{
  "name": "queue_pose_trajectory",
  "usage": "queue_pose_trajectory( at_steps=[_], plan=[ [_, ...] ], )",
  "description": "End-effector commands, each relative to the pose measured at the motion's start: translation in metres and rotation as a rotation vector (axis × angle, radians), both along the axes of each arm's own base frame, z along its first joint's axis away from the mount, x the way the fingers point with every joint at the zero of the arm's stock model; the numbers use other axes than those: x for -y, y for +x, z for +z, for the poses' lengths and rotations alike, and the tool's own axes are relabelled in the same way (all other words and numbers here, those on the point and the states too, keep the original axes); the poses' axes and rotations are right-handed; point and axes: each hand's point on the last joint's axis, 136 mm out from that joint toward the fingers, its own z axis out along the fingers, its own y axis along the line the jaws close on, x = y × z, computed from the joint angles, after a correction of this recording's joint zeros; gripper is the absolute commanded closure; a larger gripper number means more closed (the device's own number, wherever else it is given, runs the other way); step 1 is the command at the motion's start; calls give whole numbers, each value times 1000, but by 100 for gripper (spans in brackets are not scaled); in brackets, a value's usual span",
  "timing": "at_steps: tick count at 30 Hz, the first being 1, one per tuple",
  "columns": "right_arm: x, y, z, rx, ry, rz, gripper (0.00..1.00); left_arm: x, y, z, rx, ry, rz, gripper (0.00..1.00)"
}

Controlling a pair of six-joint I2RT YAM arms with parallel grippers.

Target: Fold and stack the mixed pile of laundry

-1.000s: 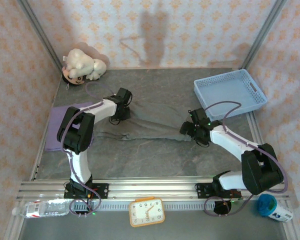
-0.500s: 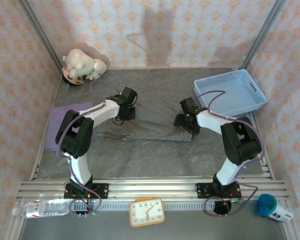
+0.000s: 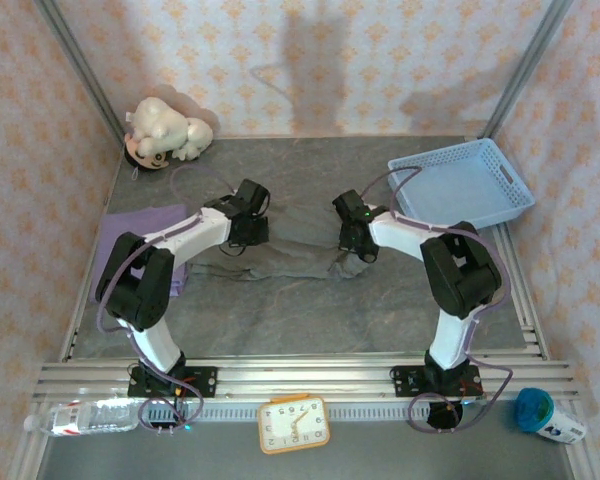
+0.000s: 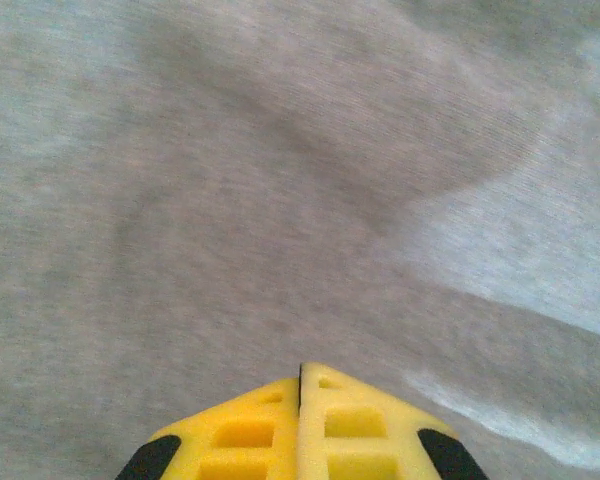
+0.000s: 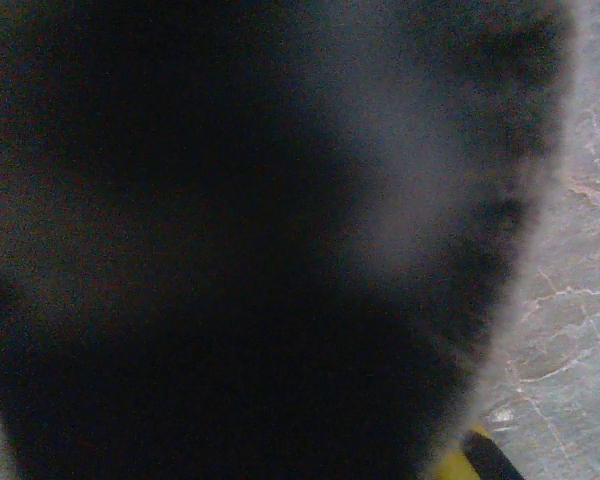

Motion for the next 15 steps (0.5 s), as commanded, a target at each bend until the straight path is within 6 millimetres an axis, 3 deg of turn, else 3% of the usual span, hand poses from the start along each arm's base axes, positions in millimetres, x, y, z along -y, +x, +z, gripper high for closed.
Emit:
queue_pose_trajectory(
  at_steps=[1,4,7,9,15],
  plan=[
    [38,-29,-14,-151,-191,56,100,30,1,5,35,-56,-25,100],
    [49,-21,19,-108,-254,91,100,53,7,-1,47,-82,-34,100],
    [58,-18,44,-81,-282,108,100,79,12,-19,21,-109,-48,100],
    [62,-17,58,-63,-297,118,100,108,8,-38,-25,-154,-81,100],
    [76,-11,93,-1,-337,119,100,188,-8,-58,-77,-222,-181,100]
  ],
)
